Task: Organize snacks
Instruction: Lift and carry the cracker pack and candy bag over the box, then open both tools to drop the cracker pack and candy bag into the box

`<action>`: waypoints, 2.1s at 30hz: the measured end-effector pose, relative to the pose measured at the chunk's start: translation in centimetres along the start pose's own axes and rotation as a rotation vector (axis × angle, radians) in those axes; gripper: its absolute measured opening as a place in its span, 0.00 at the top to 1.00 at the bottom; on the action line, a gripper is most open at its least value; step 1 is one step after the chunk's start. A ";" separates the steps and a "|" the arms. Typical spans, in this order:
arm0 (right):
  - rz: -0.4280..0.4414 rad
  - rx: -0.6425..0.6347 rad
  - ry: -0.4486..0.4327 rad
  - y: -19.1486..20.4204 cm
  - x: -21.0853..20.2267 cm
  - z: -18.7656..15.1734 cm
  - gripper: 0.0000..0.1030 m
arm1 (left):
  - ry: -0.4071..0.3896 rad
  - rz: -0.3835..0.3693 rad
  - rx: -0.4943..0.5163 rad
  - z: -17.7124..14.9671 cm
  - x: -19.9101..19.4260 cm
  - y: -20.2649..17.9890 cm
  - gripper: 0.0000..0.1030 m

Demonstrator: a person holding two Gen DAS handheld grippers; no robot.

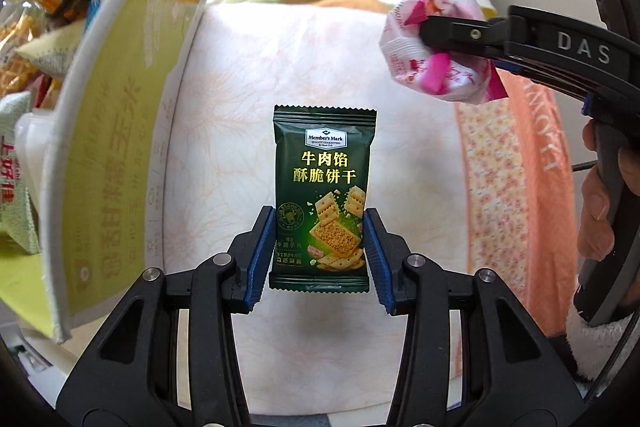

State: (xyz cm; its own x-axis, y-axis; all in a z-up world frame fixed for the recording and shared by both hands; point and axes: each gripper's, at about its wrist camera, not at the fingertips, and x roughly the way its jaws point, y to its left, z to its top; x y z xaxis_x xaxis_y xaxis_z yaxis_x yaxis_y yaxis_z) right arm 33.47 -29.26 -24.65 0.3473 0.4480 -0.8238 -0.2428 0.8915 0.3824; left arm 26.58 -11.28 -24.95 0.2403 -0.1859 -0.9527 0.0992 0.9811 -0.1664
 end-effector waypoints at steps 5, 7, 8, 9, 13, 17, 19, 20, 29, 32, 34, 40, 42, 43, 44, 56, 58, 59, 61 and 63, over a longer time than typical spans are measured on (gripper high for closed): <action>-0.012 -0.028 -0.068 0.5 -4.9 0.7 0.63 | -0.095 -0.051 -0.023 0.9 -4.8 -0.8 0.61; -0.008 -0.043 -0.092 1.1 -6.7 1.1 0.63 | -0.138 -0.065 -0.044 1.2 -6.7 -0.6 0.61; -0.006 -0.052 -0.102 1.5 -7.4 1.0 0.63 | -0.158 -0.071 -0.054 1.4 -7.7 -0.4 0.61; -0.003 -0.062 -0.110 1.9 -7.9 1.2 0.63 | -0.180 -0.078 -0.065 1.5 -8.7 -0.1 0.61; 0.018 -0.096 -0.136 4.0 -9.7 1.7 0.63 | -0.252 -0.084 -0.098 2.2 -12.6 2.2 0.61; 0.049 -0.131 -0.156 7.3 -10.3 2.1 0.63 | -0.310 -0.065 -0.116 3.0 -15.9 5.3 0.61; 0.061 -0.145 -0.161 9.1 -10.1 2.3 0.63 | -0.327 -0.058 -0.125 3.5 -17.0 7.2 0.61; 0.070 -0.150 -0.168 10.1 -9.9 2.4 0.63 | -0.334 -0.058 -0.127 3.6 -17.5 8.3 0.61; 0.087 -0.128 -0.195 19.3 -6.0 2.9 0.63 | -0.293 -0.082 -0.079 5.9 -18.0 18.3 0.61; 0.075 -0.109 -0.184 21.8 -4.1 2.8 0.63 | -0.265 -0.091 -0.043 6.6 -17.1 20.8 0.61; 0.062 -0.092 -0.179 23.1 -3.0 2.7 0.63 | -0.243 -0.096 -0.018 7.0 -16.5 22.1 0.61; 0.010 -0.003 -0.169 25.3 -0.8 1.8 0.63 | -0.186 -0.100 0.084 8.0 -14.9 24.6 0.61; -0.007 0.018 -0.168 25.8 -0.6 1.4 0.63 | -0.180 -0.099 0.109 8.2 -14.5 25.0 0.61; -0.016 0.024 -0.166 26.0 -0.5 1.3 0.63 | -0.178 -0.098 0.116 8.3 -14.4 25.1 0.61; -0.026 0.029 -0.164 26.2 -0.4 1.2 0.63 | -0.177 -0.097 0.123 8.4 -14.3 25.2 0.61; -0.081 0.038 -0.165 26.7 -0.9 0.6 0.63 | -0.253 -0.013 0.116 7.6 -16.0 25.9 0.00; -0.081 0.035 -0.159 26.7 -0.6 0.5 0.63 | -0.253 -0.015 0.100 7.2 -16.3 26.4 0.00; -0.080 0.033 -0.155 26.7 -0.5 0.5 0.63 | -0.256 -0.015 0.094 7.1 -16.4 26.5 0.00; -0.078 0.022 -0.148 27.0 -0.3 0.4 0.63 | -0.263 -0.010 0.082 6.9 -16.6 26.7 0.00; -0.076 0.012 -0.142 27.2 -0.2 0.4 0.63 | -0.268 -0.008 0.073 6.7 -16.8 26.9 0.00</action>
State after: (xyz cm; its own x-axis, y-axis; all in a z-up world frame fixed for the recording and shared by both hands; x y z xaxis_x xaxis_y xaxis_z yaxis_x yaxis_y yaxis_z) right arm 27.13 -5.02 -13.95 0.4891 0.3831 -0.7836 -0.2002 0.9237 0.3266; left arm 31.68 17.87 -11.72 0.4852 -0.2109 -0.8486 0.1693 0.9748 -0.1454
